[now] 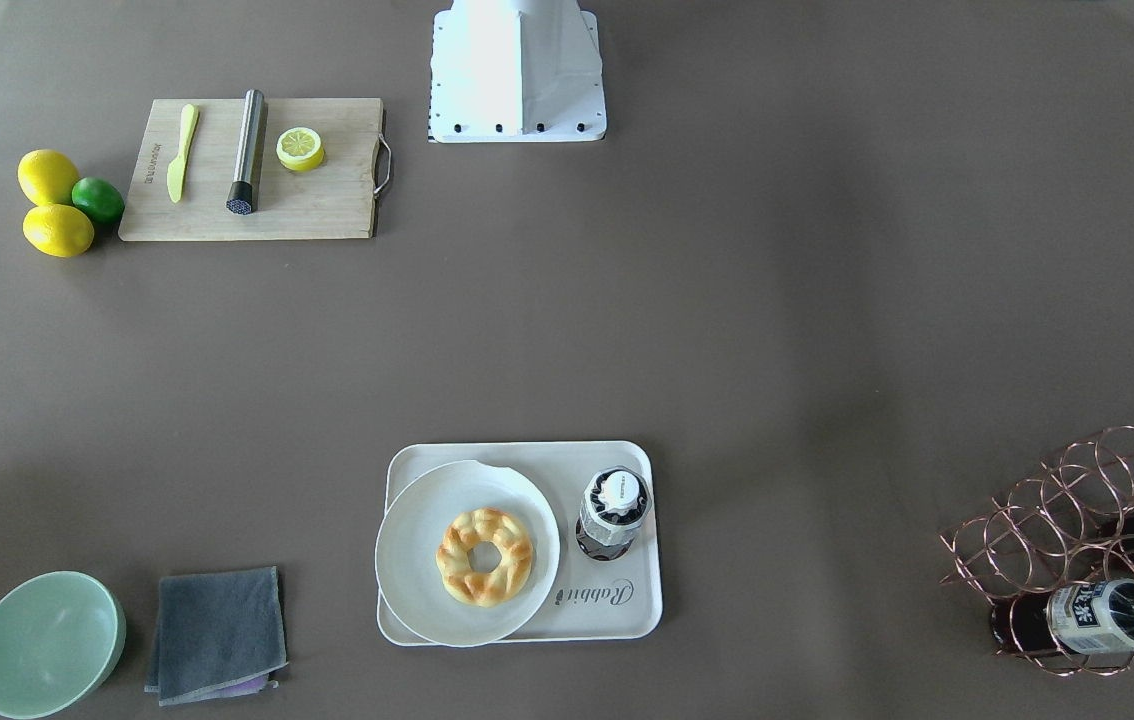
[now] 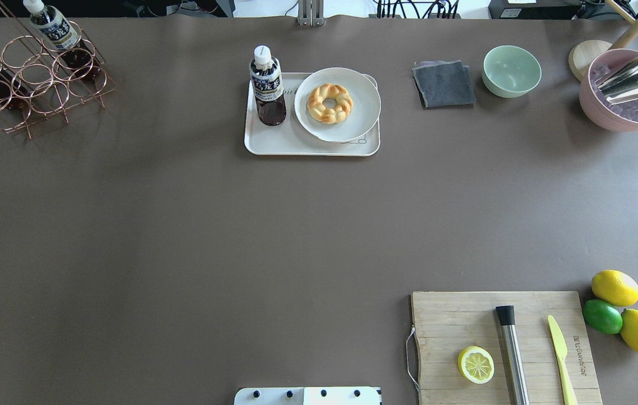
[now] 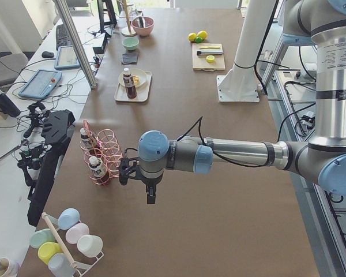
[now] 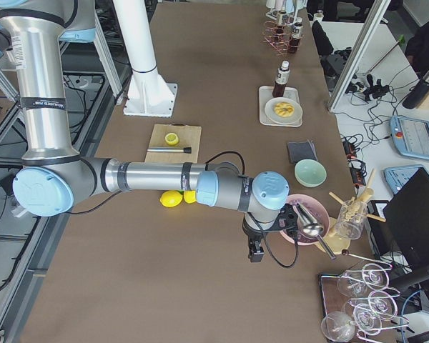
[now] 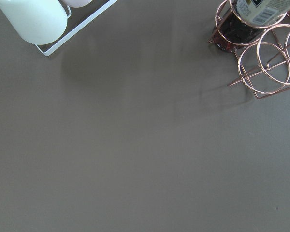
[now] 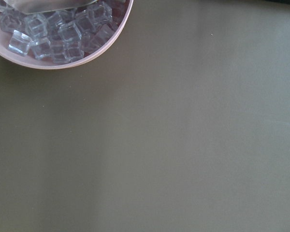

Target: Place tea on tray

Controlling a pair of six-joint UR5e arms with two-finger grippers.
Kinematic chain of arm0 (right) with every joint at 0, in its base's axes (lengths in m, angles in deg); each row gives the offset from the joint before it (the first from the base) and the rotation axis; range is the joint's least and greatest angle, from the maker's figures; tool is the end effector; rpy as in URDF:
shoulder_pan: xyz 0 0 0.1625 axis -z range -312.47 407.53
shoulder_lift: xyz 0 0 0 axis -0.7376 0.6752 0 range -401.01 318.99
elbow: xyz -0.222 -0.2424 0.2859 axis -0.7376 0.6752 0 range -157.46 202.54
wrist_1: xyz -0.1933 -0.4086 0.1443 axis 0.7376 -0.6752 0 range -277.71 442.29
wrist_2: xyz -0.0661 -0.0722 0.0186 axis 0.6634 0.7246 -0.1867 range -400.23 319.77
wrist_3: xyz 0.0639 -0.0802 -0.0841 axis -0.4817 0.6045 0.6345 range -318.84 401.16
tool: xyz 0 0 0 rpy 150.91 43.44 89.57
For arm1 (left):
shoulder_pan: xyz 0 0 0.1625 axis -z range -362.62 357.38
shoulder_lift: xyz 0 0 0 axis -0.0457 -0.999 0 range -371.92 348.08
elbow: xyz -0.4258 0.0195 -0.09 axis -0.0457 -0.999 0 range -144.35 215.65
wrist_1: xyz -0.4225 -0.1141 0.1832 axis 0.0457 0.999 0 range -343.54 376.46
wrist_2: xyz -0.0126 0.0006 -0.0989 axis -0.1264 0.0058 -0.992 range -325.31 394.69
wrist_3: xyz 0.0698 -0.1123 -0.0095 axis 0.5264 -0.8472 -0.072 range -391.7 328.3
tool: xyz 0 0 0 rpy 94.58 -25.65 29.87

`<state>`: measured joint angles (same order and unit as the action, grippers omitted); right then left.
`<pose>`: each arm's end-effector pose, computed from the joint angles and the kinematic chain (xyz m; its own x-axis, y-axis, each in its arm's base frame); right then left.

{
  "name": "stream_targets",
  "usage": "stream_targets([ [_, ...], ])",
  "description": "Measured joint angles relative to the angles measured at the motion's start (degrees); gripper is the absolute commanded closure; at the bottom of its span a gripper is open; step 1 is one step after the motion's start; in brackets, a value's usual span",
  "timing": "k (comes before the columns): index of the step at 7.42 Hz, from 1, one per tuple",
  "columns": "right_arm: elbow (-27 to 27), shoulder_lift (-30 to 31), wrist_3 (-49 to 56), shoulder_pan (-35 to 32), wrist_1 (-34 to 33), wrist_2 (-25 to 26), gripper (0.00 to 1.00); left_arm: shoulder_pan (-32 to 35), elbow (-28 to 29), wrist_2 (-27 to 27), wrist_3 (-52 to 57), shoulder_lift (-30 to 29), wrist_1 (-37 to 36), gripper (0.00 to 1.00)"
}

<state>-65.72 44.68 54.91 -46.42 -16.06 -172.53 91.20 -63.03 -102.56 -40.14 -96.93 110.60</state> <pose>0.0836 -0.5725 0.6841 0.7285 -0.1209 0.6743 0.1078 0.9923 0.0614 -0.0709 -0.5239 0.6428 0.6669 -0.0909 -0.7396 0.1655 0.9858 0.0281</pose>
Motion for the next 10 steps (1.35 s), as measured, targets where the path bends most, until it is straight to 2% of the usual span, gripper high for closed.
stream_targets([
  [10,0.17,-0.27,-1.52,0.04,0.09,-0.61,0.00,0.02,1.69,0.05,0.00,-2.53,-0.01,0.02],
])
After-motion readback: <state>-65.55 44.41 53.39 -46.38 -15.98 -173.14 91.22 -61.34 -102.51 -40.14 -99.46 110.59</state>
